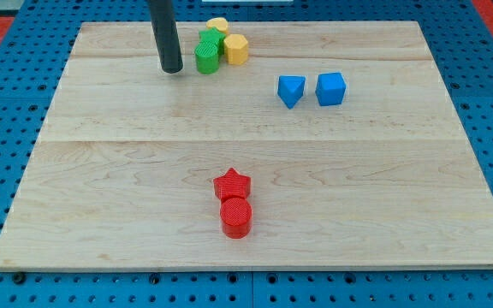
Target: Push the green circle into the hexagon
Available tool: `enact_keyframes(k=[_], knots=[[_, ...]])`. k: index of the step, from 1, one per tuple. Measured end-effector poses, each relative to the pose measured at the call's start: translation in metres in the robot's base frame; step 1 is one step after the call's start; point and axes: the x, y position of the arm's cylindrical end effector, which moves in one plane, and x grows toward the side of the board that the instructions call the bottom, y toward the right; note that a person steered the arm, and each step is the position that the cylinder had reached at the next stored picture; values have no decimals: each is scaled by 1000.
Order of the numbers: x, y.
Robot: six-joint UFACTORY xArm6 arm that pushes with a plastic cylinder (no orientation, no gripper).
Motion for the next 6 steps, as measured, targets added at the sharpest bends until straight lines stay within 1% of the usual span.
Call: enact_keyframes(k=[4,5,6], knots=[[0,4],[0,18],[0,18]])
